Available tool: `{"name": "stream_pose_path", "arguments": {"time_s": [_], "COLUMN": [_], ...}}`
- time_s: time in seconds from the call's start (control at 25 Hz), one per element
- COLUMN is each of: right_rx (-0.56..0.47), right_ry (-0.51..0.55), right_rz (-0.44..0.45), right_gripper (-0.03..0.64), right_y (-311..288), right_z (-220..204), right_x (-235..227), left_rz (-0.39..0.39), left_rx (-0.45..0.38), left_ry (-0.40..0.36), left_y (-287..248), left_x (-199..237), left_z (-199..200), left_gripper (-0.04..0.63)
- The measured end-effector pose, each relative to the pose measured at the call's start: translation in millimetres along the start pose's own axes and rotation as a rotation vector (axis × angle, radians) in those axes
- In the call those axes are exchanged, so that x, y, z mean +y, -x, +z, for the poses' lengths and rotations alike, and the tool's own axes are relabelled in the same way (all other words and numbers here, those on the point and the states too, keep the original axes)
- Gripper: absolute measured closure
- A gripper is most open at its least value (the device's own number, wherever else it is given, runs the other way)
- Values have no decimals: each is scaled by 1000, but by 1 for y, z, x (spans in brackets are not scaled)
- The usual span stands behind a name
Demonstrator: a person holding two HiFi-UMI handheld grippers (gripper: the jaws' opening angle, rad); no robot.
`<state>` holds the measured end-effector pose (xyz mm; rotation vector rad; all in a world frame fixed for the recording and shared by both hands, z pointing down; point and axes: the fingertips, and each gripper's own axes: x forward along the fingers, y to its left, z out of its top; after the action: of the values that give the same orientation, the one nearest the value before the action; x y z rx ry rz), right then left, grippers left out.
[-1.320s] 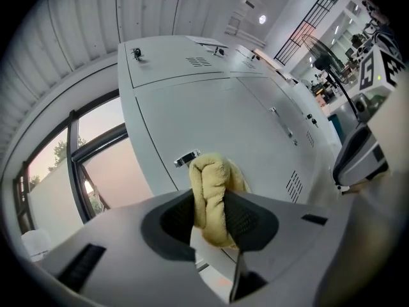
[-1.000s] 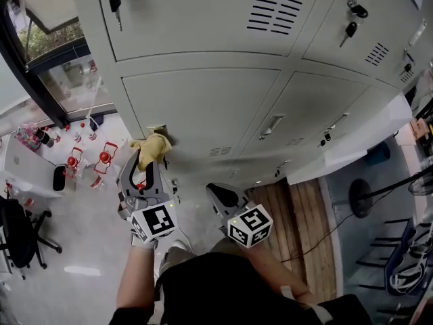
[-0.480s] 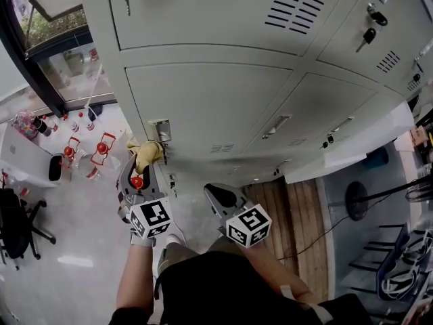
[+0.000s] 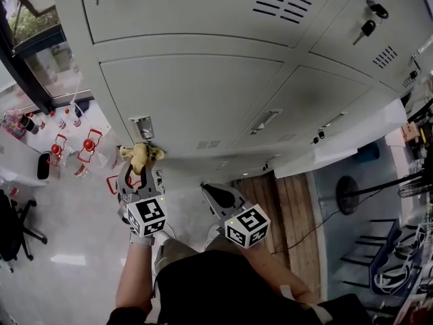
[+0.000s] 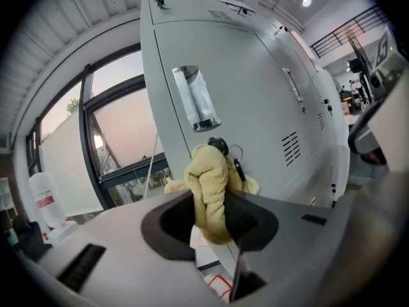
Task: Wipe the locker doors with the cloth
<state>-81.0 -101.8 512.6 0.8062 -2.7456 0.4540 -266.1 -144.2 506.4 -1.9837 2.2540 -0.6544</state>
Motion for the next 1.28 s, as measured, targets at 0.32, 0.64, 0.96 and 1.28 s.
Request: {"name": "stream_pose_path", "arguments": {"time_s": [0.32, 0.64, 0.96, 1.28], "right_rx": [12, 23, 24, 19], "right_ry": [2, 11, 17, 25], "right_rz": [-30, -32, -27, -21], "right_gripper": [586, 586, 586, 586], "right_y": [20, 31, 39, 45], "right_z": [-5, -7, -7, -4], "right_x": [-22, -37, -47, -56], "left_rz": [18, 30, 47, 45], "left_rx": [11, -31, -56, -78], "left_ry": [100, 191, 286, 363], "left_y": [-6, -9, -7, -5], "left_x": [-20, -36, -45, -52], "left_z": [-5, 4, 15, 24], "left_gripper": [482, 483, 483, 486]}}
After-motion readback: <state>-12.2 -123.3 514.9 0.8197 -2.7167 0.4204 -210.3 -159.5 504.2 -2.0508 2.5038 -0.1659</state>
